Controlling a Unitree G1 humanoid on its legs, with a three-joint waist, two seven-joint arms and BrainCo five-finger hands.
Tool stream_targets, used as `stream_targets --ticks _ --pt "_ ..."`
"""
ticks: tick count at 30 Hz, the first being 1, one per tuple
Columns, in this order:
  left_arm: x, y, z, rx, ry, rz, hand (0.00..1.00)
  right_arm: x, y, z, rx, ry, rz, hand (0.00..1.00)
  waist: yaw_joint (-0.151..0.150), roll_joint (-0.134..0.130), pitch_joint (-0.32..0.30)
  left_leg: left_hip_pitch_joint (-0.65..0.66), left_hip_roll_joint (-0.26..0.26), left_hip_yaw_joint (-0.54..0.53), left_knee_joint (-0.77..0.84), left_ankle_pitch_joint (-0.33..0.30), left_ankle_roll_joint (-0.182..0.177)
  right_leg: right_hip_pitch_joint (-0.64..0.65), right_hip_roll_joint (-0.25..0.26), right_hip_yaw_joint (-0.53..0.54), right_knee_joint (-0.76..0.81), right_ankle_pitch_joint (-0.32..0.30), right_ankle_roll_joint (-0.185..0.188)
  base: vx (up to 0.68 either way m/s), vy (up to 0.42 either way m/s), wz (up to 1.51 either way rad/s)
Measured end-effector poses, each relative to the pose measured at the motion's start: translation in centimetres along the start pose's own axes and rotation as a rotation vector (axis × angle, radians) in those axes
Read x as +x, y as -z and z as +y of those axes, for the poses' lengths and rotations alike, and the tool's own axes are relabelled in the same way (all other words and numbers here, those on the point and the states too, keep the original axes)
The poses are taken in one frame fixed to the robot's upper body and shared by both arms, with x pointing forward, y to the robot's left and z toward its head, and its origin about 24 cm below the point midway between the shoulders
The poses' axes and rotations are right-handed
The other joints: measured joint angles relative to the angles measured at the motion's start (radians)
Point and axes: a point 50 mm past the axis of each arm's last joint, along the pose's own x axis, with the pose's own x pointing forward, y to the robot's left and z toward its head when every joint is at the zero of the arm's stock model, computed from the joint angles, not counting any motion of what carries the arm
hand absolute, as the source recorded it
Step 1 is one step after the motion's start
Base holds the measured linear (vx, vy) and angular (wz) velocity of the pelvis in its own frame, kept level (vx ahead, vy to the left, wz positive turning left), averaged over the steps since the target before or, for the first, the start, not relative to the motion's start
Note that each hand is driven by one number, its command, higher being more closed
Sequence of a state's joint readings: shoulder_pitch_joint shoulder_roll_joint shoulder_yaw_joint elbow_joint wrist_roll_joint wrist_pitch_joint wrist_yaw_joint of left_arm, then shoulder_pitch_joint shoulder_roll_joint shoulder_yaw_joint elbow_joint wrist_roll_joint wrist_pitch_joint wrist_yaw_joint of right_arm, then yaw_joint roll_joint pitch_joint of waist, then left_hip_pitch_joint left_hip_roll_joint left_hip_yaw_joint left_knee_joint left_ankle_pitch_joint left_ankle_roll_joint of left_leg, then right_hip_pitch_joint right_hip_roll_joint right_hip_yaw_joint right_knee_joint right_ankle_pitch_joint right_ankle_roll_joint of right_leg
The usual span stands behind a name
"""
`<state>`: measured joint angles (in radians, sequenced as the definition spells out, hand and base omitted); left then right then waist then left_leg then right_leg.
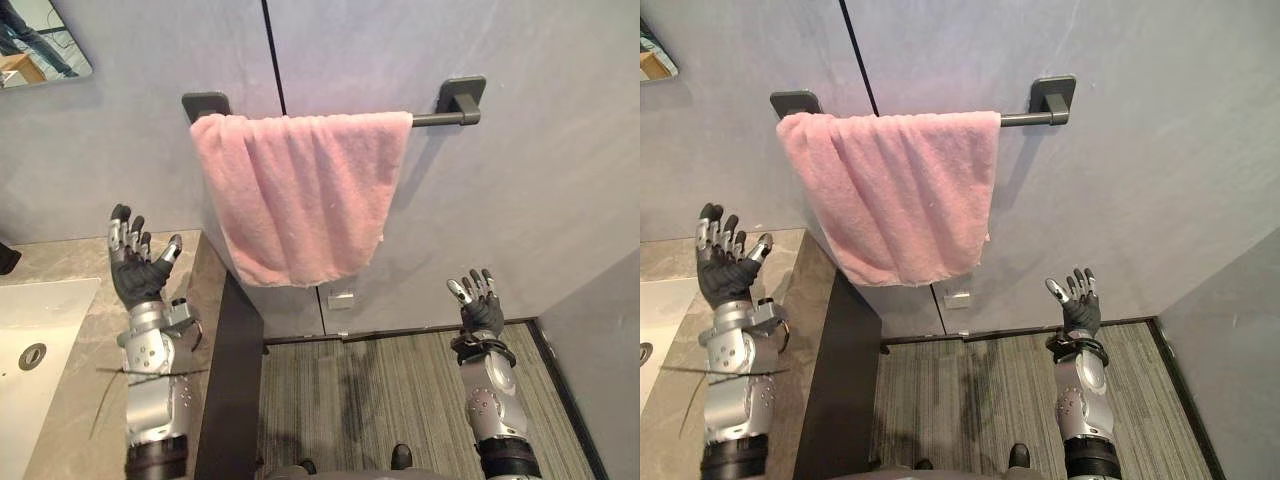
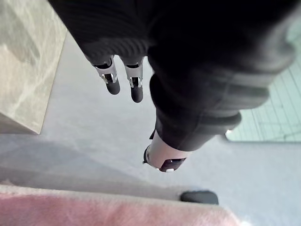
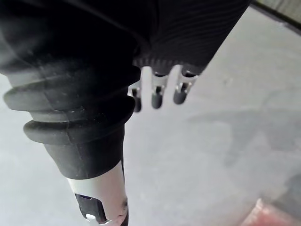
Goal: Organize washtable
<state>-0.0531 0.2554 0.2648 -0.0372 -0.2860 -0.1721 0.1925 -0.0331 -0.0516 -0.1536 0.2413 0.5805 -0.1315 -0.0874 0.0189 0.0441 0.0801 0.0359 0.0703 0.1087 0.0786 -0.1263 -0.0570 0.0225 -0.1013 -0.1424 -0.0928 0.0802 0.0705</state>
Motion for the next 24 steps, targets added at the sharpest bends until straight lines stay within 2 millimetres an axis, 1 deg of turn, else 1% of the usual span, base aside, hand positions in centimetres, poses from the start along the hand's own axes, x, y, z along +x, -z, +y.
stream_targets --ticks 1,6,11,16,18,21,23,24 --pt "1.0 0.4 0.1 -0.008 0.040 0.024 0.00 0.0 0.4 0.1 -0.004 -0.005 0.017 0.00 -0.001 -0.003 -0.005 -0.016 0.003 0.007 -0.004 0.004 -0.001 -0.024 0.006 0.012 -0.002 0.010 -0.003 -0.11 -0.048 -0.19" --pt "2.6 1.5 -0.3 0.009 0.145 0.093 0.00 0.1 0.2 -0.3 -0.022 -0.004 0.019 0.00 -0.005 -0.005 -0.005 -0.031 0.013 0.033 -0.009 0.013 -0.005 -0.057 0.018 0.044 -0.004 0.035 -0.013 -0.10 -0.037 -0.22" --pt "4.8 1.0 -0.7 0.028 0.198 0.093 0.00 0.2 0.1 -0.7 -0.034 0.001 0.022 0.00 -0.004 -0.030 -0.004 -0.075 0.019 0.050 -0.011 0.027 -0.015 -0.114 0.032 0.069 -0.005 0.060 -0.026 -0.10 -0.044 -0.15" --pt "5.6 1.7 -1.8 0.001 0.221 0.133 0.00 0.4 0.3 -0.4 -0.048 -0.014 0.038 0.00 -0.004 -0.037 0.001 -0.093 0.023 0.072 -0.008 0.031 -0.016 -0.142 0.037 0.092 -0.006 0.074 -0.029 -0.05 -0.028 -0.14" --pt "6.6 1.2 -2.3 0.013 0.234 0.128 0.00 0.9 0.1 0.4 -0.042 -0.041 0.028 0.00 -0.003 -0.049 0.016 -0.106 0.022 0.085 -0.008 0.036 -0.015 -0.163 0.037 0.106 -0.006 0.086 -0.031 -0.06 -0.017 -0.15" --pt "7.7 0.5 -2.7 0.009 0.215 0.108 0.00 1.3 -0.4 1.2 -0.037 -0.060 0.010 0.00 -0.004 -0.067 0.035 -0.131 0.022 0.091 -0.006 0.040 -0.012 -0.190 0.035 0.116 -0.006 0.098 -0.029 -0.08 -0.025 -0.08" --pt "7.9 0.4 -2.7 0.010 0.198 0.102 0.00 1.4 -0.4 1.2 -0.036 -0.059 0.009 0.00 -0.004 -0.073 0.041 -0.139 0.022 0.095 -0.006 0.041 -0.012 -0.202 0.034 0.122 -0.006 0.101 -0.028 -0.04 -0.018 -0.06" --pt "7.9 0.4 -2.7 0.010 0.195 0.102 1.00 1.4 -0.4 1.2 -0.036 -0.058 0.009 0.00 -0.004 -0.073 0.043 -0.139 0.021 0.096 -0.006 0.041 -0.012 -0.203 0.033 0.123 -0.006 0.101 -0.027 -0.02 -0.008 -0.07"
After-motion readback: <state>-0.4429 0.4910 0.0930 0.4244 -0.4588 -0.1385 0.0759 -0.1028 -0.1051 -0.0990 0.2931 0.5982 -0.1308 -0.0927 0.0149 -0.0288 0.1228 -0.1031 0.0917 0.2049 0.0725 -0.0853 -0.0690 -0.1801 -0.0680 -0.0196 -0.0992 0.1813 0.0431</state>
